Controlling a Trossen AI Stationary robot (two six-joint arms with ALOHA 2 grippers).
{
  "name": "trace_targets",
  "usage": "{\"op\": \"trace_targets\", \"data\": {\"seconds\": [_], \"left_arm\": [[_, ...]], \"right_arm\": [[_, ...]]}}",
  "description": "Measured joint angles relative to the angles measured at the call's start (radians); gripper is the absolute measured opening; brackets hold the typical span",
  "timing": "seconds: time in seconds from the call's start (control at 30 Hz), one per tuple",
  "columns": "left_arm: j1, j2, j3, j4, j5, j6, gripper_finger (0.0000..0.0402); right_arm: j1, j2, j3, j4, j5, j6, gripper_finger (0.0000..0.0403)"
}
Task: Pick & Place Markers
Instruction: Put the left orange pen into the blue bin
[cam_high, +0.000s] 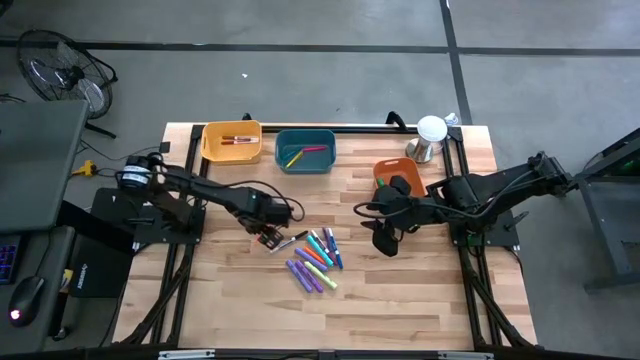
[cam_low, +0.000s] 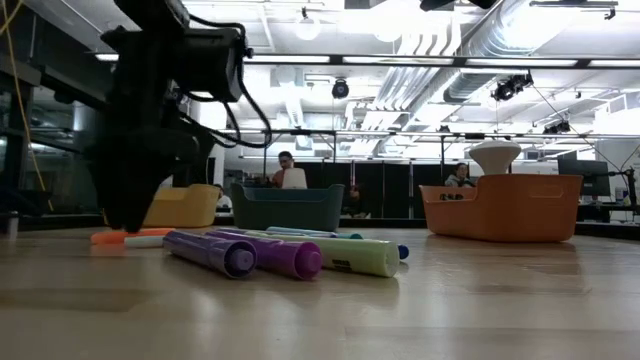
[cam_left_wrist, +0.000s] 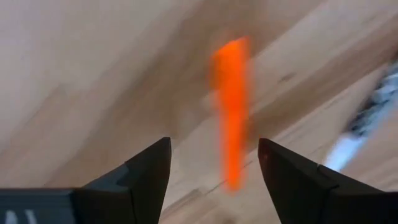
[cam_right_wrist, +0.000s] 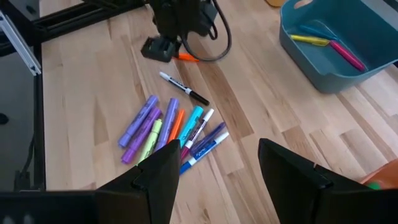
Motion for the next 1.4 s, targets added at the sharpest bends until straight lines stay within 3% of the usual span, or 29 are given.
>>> {"op": "trace_targets", "data": {"seconds": [0.53, 1.1, 1.23, 1.4], "left_arm": [[0.001, 0.119, 0.007, 0.047, 0.041, 0.045, 0.0232], [-0.001, 0.122, 0.004, 0.09, 0.03, 0.062, 0.0057], [-0.001, 0.122, 0.004, 0.089, 0.03, 0.086, 0.003], [0.0, 0.122, 0.004, 0.089, 0.037, 0.108, 0.003]], "right_arm": [[0.0, 0.0, 0.0, 0.001, 0.0, 0.003, 0.0205], [0.0, 0.0, 0.0, -0.002, 0.0, 0.003, 0.0205], [0.0, 0.0, 0.0, -0.002, 0.0, 0.003, 0.0205], [0.0, 0.0, 0.0, -0.002, 0.0, 0.002, 0.0205]]}}
